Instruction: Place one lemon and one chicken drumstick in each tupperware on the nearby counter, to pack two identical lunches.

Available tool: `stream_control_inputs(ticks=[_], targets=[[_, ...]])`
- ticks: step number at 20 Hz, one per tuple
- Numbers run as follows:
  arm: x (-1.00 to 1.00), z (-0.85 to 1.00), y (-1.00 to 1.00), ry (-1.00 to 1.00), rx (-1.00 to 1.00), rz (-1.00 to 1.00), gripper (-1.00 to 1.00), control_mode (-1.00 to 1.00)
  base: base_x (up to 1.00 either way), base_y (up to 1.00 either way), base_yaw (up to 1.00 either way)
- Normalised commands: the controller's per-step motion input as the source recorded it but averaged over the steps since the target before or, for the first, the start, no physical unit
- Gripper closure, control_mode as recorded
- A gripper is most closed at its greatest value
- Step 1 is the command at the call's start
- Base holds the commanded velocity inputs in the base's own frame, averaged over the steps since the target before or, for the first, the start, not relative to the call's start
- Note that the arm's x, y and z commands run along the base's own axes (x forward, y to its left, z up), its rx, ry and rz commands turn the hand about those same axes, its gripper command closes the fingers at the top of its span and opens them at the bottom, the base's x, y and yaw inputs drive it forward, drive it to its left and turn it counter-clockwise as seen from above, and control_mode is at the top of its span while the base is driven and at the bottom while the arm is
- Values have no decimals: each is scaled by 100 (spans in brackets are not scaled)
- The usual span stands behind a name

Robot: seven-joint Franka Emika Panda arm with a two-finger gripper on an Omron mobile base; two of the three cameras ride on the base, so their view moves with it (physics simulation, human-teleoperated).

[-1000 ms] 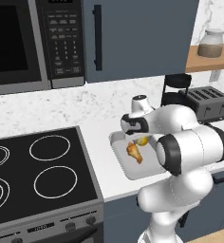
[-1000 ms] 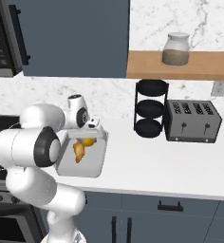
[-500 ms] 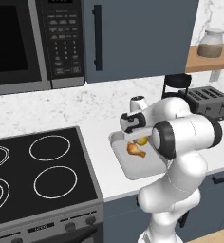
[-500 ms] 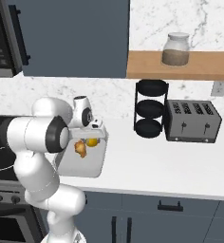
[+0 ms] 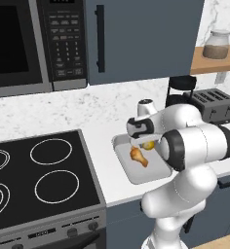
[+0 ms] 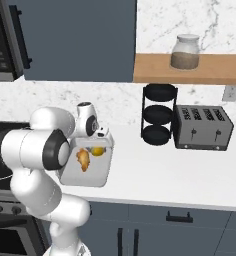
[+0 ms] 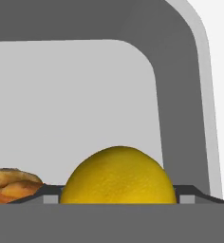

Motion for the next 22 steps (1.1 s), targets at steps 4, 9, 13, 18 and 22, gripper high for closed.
stream_control_inputs(ticks=[4, 9, 13, 18, 22], targets=[[0, 0, 0, 0, 0, 0, -100, -100, 0, 0, 0], [0, 4, 0, 2, 0, 0, -100, -100, 0, 0, 0], [-35, 48, -1, -1, 0, -4, -100, -100, 0, 0, 0], [-99, 57, 0, -2, 0, -1, -100, -100, 0, 0, 0], [-100, 24, 0, -8, 3, 0, -100, -100, 0, 0, 0]])
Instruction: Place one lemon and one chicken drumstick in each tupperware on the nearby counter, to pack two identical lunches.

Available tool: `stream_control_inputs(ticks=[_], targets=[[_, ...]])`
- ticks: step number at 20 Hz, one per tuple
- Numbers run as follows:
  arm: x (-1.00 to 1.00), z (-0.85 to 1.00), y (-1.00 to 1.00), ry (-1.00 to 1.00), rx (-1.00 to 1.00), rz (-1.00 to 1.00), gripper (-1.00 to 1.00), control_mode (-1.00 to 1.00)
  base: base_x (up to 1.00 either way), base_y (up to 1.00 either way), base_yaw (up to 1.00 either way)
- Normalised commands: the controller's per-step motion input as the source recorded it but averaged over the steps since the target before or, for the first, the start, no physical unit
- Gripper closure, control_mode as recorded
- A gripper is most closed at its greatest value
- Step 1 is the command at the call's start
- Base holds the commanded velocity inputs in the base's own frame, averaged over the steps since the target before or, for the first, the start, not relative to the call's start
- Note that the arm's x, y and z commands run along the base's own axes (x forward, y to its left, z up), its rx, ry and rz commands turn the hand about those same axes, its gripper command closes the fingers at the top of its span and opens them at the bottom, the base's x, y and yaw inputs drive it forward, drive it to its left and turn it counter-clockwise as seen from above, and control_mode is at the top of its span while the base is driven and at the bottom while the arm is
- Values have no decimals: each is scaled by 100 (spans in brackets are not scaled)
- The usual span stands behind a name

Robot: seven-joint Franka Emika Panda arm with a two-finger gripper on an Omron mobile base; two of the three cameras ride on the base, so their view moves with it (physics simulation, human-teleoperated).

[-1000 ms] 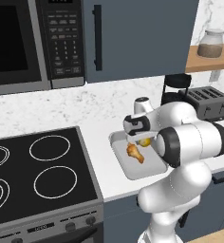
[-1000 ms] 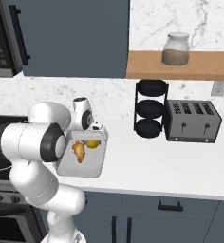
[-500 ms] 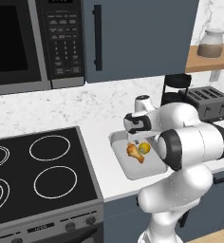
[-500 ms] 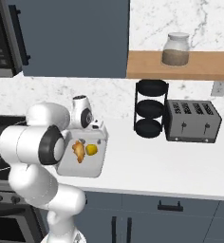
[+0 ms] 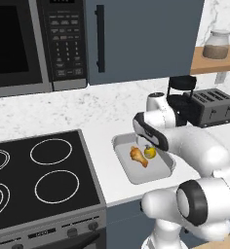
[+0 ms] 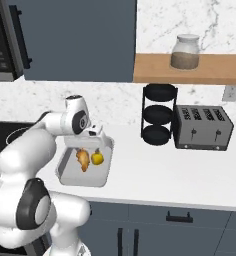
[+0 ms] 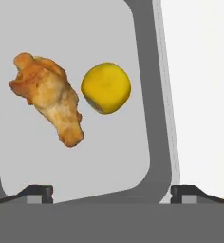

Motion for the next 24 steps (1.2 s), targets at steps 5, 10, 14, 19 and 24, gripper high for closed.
stream_control_inputs(ticks=[5, 10, 14, 19, 24], targets=[[-94, 65, 0, -7, 3, 0, -100, -100, 0, 0, 0], [-76, 99, 0, -9, 0, 0, -100, -100, 0, 0, 0], [-71, 98, 0, -11, 0, 0, -100, -100, 0, 0, 0], [-72, 39, 0, -19, 0, 0, -100, -100, 0, 0, 0], [-68, 7, 0, -25, 0, 0, -100, -100, 0, 0, 0]])
